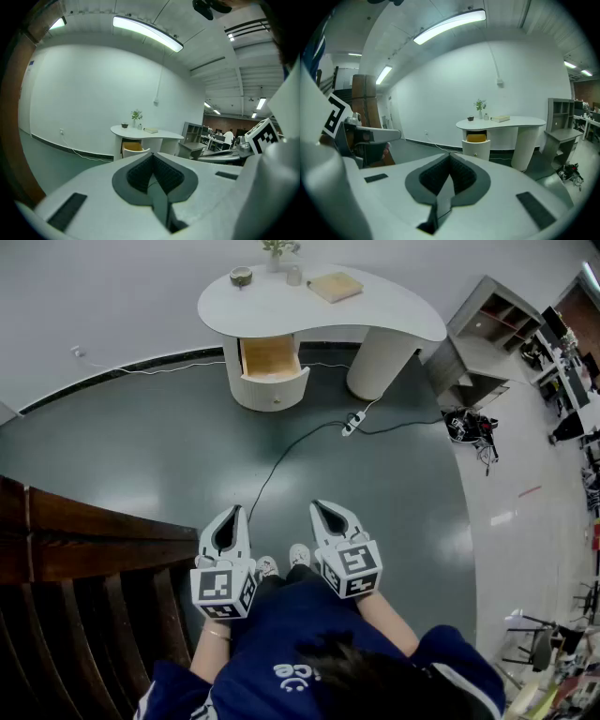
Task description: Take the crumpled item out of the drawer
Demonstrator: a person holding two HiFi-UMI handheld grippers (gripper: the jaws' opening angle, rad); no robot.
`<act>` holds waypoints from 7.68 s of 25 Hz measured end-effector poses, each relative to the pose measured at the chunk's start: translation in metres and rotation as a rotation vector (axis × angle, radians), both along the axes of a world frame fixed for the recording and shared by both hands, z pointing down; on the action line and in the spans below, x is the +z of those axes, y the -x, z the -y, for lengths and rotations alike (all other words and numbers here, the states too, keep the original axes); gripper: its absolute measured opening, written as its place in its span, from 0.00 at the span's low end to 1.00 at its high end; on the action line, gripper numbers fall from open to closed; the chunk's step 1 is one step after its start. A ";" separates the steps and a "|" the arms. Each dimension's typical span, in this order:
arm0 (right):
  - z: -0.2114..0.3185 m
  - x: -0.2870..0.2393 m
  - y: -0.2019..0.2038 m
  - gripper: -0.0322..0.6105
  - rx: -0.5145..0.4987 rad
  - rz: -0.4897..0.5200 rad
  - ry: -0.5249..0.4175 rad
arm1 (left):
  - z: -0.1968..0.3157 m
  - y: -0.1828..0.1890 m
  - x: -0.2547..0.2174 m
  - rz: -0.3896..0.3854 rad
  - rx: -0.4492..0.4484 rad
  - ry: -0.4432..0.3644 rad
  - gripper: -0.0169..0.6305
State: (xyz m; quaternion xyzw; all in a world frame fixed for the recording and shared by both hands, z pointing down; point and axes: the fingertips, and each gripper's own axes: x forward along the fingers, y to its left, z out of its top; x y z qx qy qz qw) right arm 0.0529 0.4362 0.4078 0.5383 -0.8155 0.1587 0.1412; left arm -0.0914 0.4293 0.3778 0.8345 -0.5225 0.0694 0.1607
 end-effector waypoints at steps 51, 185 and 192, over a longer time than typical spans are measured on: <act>0.274 0.044 -0.098 0.06 -0.180 0.080 0.072 | 0.251 -0.119 0.033 0.014 -0.093 0.065 0.03; 0.546 0.403 0.050 0.36 -1.293 -0.881 0.579 | 0.469 0.060 0.133 0.106 -0.545 0.495 0.03; 0.547 0.395 0.049 0.28 -1.266 -0.852 0.565 | 0.471 0.061 0.132 0.101 -0.530 0.491 0.03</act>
